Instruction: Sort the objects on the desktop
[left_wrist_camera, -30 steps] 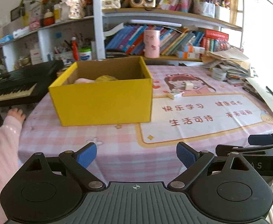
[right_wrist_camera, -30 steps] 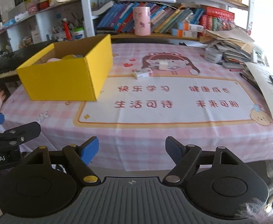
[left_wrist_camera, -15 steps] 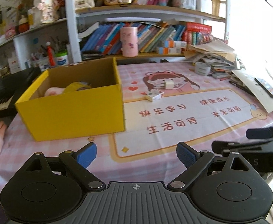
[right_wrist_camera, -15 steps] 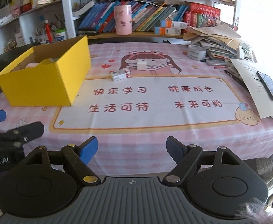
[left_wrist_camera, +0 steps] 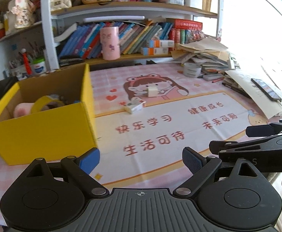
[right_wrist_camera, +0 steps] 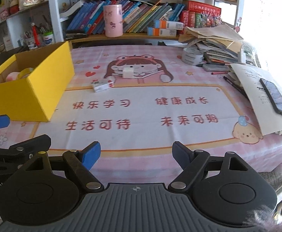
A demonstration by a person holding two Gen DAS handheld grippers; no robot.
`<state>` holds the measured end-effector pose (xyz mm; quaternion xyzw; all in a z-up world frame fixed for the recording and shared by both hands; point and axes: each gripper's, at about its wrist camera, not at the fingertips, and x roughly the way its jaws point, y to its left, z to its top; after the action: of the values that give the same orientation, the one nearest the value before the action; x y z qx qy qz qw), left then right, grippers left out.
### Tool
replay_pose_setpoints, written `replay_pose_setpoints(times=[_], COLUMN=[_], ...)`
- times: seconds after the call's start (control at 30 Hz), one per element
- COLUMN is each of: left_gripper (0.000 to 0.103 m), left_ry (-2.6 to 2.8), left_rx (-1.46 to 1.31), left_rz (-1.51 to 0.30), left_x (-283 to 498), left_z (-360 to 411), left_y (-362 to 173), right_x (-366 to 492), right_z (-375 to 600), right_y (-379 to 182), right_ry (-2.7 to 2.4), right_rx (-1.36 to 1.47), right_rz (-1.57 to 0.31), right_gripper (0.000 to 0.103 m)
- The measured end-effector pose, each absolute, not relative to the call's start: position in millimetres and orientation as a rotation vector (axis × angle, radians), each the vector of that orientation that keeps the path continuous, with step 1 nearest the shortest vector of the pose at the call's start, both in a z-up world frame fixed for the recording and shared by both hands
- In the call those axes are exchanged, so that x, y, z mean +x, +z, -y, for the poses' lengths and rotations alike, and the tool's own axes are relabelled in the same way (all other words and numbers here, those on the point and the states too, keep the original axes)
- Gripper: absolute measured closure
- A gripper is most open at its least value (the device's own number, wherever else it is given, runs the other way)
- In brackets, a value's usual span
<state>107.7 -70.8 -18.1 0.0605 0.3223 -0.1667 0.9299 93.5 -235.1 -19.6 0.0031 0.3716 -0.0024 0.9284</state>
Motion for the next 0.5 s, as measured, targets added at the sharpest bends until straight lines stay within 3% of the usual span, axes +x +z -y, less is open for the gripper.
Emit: replay_pose_setpoints(times=[0.5], left_gripper=[0.008], left_ry=[-0.285], left_rx=[0.075], left_rz=[-0.696], left_x=[161], left_z=[126], left_y=[-28], right_x=[160], right_z=[292], right_y=[-23], right_ry=[0.017], right_rx=[-0.024], right_rz=[-0.791], right_gripper=[0.023])
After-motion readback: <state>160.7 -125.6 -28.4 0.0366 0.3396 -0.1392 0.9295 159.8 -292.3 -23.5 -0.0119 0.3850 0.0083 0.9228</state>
